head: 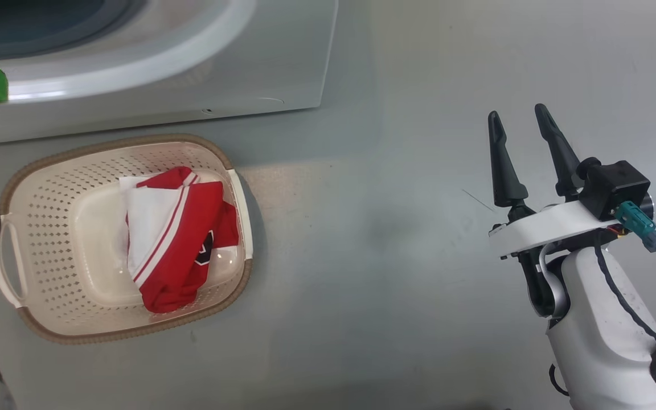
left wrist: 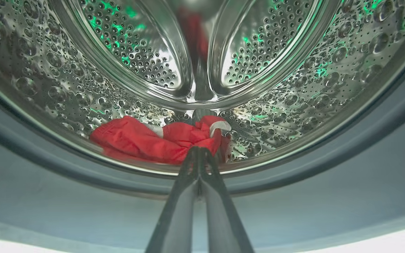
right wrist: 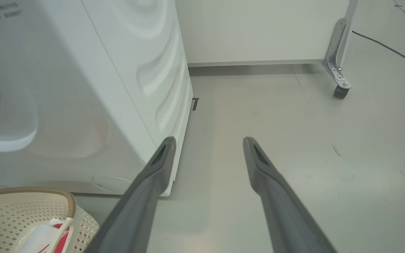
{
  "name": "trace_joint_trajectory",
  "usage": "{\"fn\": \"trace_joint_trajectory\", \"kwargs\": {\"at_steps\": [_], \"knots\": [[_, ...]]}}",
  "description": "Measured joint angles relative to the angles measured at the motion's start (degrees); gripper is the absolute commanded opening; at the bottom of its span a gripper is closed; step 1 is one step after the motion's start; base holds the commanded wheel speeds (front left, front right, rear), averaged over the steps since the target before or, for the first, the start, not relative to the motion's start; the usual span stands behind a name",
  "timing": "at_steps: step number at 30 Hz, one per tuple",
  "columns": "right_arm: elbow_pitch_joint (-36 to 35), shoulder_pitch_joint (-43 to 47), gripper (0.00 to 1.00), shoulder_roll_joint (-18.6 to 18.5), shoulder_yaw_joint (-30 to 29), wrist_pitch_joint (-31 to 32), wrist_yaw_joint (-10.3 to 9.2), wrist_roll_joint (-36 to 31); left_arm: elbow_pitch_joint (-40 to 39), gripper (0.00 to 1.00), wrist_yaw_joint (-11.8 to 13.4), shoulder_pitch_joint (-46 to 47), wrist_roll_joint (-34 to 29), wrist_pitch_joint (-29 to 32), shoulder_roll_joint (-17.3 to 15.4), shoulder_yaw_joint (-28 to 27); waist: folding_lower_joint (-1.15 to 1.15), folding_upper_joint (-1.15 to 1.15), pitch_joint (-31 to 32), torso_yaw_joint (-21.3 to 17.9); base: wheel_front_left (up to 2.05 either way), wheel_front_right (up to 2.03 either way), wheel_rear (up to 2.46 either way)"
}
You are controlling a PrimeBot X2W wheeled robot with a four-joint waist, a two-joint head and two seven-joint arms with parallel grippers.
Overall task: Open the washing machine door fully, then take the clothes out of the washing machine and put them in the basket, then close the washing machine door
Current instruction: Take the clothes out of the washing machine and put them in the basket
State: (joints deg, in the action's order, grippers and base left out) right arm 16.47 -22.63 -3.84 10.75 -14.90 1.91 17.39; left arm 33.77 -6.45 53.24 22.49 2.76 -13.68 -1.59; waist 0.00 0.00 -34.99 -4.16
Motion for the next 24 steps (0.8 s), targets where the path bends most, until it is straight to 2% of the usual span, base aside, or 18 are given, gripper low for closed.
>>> {"fn": "trace_joint_trajectory", "kwargs": {"at_steps": [8, 14, 15, 16, 24], "knots": [[0.6, 1.3, 1.00, 0.0, -0.5, 0.0, 0.49, -0.4, -0.8, 0.00, -0.4, -5.1, 1.0, -2.2, 0.6, 0.5, 0.00, 0.00, 3.4, 1.9, 0.00, 0.00, 0.00], [0.6, 2.0, 1.00, 0.1, -0.9, 0.0, 0.57, -0.4, -3.8, 0.02, -0.4, -10.0, 1.5, -8.6, 2.5, 0.3, 0.00, 0.00, 5.5, 2.8, 0.00, 0.00, 0.00], [0.7, 2.1, 1.00, 0.1, -1.1, 0.0, 0.57, -0.4, -4.2, 0.46, -0.4, -11.1, 1.8, -9.8, 2.9, 0.2, 0.00, 0.00, 5.8, 2.9, 0.00, 0.00, 0.00], [0.7, 2.1, 1.00, 0.1, -1.3, 0.0, 0.57, -0.4, -4.5, 1.00, -0.4, -12.2, 1.8, -10.8, 3.4, 0.2, 0.00, 0.00, 6.1, 3.0, 0.00, 0.00, 0.00], [0.7, 2.9, 1.00, 0.1, -2.6, 0.0, 0.99, -1.0, -4.6, 1.00, -0.4, -20.4, 1.8, -17.0, 5.4, 0.7, 0.00, 0.00, 8.9, 3.4, 0.00, 0.00, 0.00]]}}
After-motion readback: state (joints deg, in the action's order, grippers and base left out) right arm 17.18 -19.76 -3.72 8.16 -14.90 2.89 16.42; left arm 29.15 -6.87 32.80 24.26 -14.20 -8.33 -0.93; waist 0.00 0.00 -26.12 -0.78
